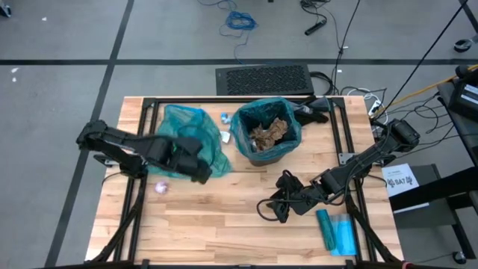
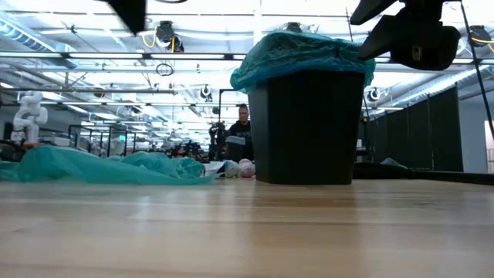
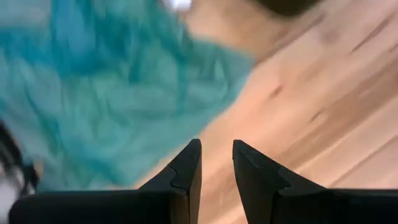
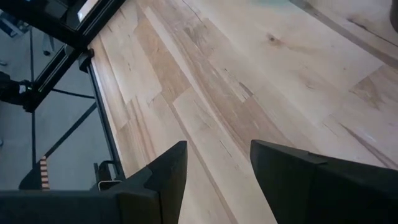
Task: Place trash/remove bag and relplace
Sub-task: Put the pink trash bag into the trash bin
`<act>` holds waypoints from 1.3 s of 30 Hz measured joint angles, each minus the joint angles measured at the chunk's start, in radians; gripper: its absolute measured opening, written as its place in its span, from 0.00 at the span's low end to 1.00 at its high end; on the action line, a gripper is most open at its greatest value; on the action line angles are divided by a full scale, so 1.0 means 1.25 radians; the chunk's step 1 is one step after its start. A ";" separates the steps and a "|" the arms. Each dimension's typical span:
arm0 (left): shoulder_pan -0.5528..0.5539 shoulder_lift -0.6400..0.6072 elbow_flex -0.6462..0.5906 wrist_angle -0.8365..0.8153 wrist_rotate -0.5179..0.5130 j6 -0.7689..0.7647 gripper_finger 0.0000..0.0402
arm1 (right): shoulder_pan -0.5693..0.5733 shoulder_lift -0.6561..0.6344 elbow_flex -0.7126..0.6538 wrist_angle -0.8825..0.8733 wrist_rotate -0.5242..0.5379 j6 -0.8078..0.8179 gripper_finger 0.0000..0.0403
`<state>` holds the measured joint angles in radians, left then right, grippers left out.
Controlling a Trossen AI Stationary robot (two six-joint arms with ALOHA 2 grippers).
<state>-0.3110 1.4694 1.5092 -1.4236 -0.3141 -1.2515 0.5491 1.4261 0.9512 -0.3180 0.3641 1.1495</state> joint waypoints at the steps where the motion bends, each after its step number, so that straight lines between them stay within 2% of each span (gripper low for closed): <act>1: -0.016 0.000 -0.030 0.002 0.017 -0.038 0.22 | 0.000 0.000 0.000 0.000 -0.003 -0.007 0.42; 8: -0.114 0.000 -0.215 0.047 0.112 -0.316 0.22 | 0.000 0.000 0.000 0.000 -0.006 -0.027 0.42; 12: -0.155 0.000 -0.281 0.121 0.135 -0.410 0.22 | 0.000 0.000 0.000 0.000 -0.047 -0.045 0.42; 15: -0.182 0.000 -0.321 0.130 0.158 -0.463 0.22 | 0.000 0.000 0.000 0.000 -0.066 -0.055 0.42; 22: -0.213 0.000 -0.387 0.043 0.271 -0.460 0.22 | 0.003 0.000 0.000 0.000 -0.067 -0.068 0.42; 39: -0.223 0.000 -0.560 0.145 0.272 -0.454 0.22 | 0.003 0.000 0.000 0.001 -0.068 -0.050 0.42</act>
<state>-0.5896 1.4700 0.8096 -1.2426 0.0254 -1.8187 0.5526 1.4261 0.9512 -0.3168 0.2790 1.0873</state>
